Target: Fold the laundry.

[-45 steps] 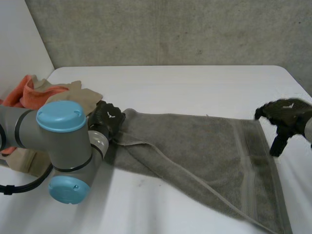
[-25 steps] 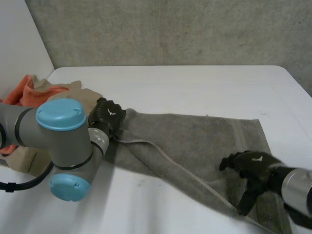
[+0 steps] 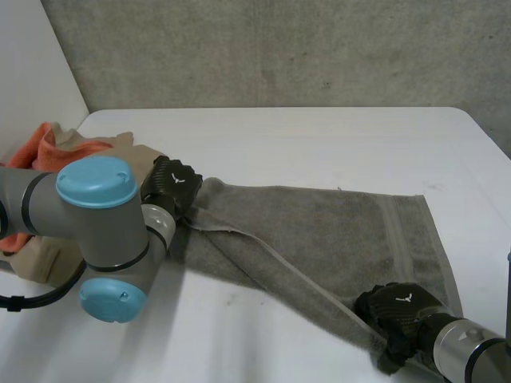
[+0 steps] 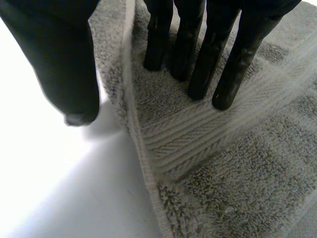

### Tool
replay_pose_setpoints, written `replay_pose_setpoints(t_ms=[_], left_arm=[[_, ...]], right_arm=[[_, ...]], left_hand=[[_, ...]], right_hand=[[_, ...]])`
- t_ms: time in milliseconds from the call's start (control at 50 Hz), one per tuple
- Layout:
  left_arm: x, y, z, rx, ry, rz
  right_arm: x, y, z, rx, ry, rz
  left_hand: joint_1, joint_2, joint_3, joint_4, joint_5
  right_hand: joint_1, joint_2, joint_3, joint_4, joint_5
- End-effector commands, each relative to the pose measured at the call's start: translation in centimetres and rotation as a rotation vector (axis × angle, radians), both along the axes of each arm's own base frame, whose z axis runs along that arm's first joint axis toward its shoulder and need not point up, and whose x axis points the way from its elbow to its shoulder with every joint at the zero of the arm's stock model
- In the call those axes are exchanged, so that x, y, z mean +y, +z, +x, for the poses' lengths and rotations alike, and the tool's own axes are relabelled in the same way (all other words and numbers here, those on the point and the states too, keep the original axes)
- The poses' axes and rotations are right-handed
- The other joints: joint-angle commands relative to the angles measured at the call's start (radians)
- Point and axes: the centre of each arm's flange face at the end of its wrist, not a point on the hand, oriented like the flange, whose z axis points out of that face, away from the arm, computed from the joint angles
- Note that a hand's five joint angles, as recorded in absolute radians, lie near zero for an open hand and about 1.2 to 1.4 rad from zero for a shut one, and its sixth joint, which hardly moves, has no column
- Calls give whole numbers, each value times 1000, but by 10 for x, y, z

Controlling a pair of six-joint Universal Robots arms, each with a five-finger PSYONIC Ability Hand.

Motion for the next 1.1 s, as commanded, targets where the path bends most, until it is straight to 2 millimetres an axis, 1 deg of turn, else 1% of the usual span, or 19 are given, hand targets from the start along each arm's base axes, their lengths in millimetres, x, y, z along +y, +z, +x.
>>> replay_pose_setpoints(t_ms=[20,100,120,160,200,260,320,340,400,440,540,560,580,600,680,760,860,940,1100], left_arm=[[2,-2,1,7,6,18],[8,0,2,-2,1,41],[11,1,3,-7,-1,49],[18,15,7,-12,-2,65],[26,23,11,-18,-3,94],[37,33,17,-21,0,149],[43,37,20,-22,2,190],[43,37,21,-24,3,195],[38,39,21,-12,12,180],[27,36,22,-2,28,168],[13,6,20,-31,51,220],[12,3,20,-35,50,225],[12,1,19,-37,50,230],[12,1,19,-33,49,226],[6,3,18,-17,54,203],[0,7,16,-2,53,168],[-5,11,14,11,56,148],[-12,10,11,18,57,135],[-21,3,9,18,64,133]], right_arm=[[-6,-6,-4,39,-44,-39],[-18,17,-3,49,-27,-157],[-25,37,-1,63,-2,-250],[-29,55,-1,101,34,-332],[-31,78,-3,191,97,-424],[-32,89,-5,332,192,-471],[-40,88,-8,411,219,-463],[-48,86,-9,443,214,-444],[-65,79,-6,475,196,-419],[-83,66,-3,490,181,-372],[-102,51,2,399,91,-296],[-102,51,3,369,67,-287],[-101,50,3,315,28,-263],[-99,49,5,287,16,-247],[-87,56,10,163,-7,-222],[-67,68,12,66,4,-202],[-39,67,9,12,-5,-114],[-10,56,4,-2,-18,-47],[9,29,-2,9,-24,-19]], left_hand=[[280,199,206,194,255],[280,199,206,194,255],[280,199,206,194,255],[280,199,206,194,255],[280,199,206,194,255],[280,199,206,194,255],[280,199,206,194,255],[280,199,206,194,255],[280,199,206,194,255],[280,199,206,194,255],[280,199,206,194,255],[280,199,206,194,255],[280,199,206,194,255],[280,199,206,194,255],[280,199,206,194,255],[280,199,206,194,255],[280,199,206,194,255],[280,199,206,194,255],[280,199,206,194,255]], right_hand=[[810,673,675,677,699],[810,673,675,677,699],[810,673,675,677,699],[810,673,675,677,699],[810,673,675,677,699],[810,673,675,677,699],[810,673,675,677,699],[810,673,675,677,699],[810,673,675,677,699],[810,673,675,677,699],[810,673,675,677,699],[637,500,501,503,526],[295,158,159,162,184],[166,30,31,33,55],[-66,-203,-202,-200,-177],[-117,-253,-252,-250,-228],[-143,-280,-278,-276,-254],[-152,-289,-287,-285,-263],[-152,-289,-287,-285,-263]])
